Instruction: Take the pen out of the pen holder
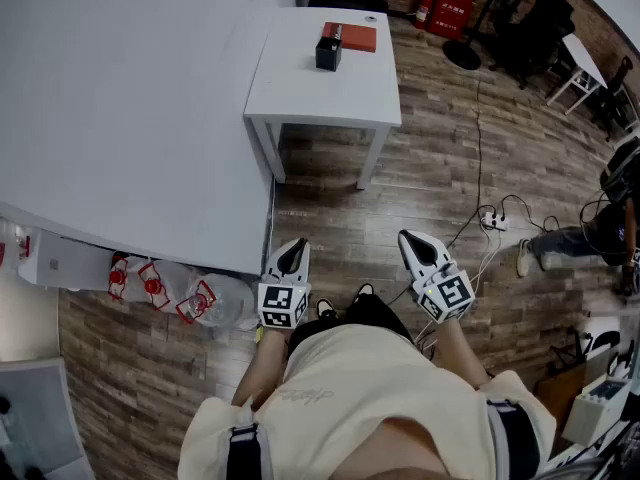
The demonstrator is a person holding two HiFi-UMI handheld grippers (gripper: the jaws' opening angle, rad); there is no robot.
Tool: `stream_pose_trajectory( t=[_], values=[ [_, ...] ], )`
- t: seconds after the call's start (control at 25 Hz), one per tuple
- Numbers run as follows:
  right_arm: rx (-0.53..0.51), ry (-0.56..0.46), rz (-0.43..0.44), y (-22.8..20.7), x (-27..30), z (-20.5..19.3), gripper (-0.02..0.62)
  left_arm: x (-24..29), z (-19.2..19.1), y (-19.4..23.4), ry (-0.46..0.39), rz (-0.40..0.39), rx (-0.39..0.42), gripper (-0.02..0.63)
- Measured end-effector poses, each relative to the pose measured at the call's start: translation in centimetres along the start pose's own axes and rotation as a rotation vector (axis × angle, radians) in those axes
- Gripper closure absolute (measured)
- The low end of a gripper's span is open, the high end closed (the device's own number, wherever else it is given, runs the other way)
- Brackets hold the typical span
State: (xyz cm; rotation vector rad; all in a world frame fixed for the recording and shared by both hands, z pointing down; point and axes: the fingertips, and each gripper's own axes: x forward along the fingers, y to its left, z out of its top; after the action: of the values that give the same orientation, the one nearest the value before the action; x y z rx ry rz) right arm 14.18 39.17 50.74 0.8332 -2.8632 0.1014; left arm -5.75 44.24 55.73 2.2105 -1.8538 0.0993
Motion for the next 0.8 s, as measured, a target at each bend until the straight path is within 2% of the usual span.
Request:
stream_pose_trajectory(
  t=[0.28,0.48,0.6,0.8],
  values=[
    [0.024,-0.061,-0.009,-3.0,0.1,1.2,0.589,1.8,1.2,-0.4,0.003,0.023,0.011,0.569],
    [-0.018,-0.036,-0.001,-5.4,-0.2,1.3,0.589,3.6,2.9,-1.0,0.003,0.046,-0.011,0.57],
    [-0.042,-0.029,0.011,-6.5,-0.2,1.1,0.589,4.4,3.3,-1.4,0.02,0.056,0.003,0.57],
    [-0.011,-0.047,0.029,-8.9,-0.8,0.0,0.589,6.5,3.9,-2.6,0.039,0.085,0.031,0.569]
  ],
)
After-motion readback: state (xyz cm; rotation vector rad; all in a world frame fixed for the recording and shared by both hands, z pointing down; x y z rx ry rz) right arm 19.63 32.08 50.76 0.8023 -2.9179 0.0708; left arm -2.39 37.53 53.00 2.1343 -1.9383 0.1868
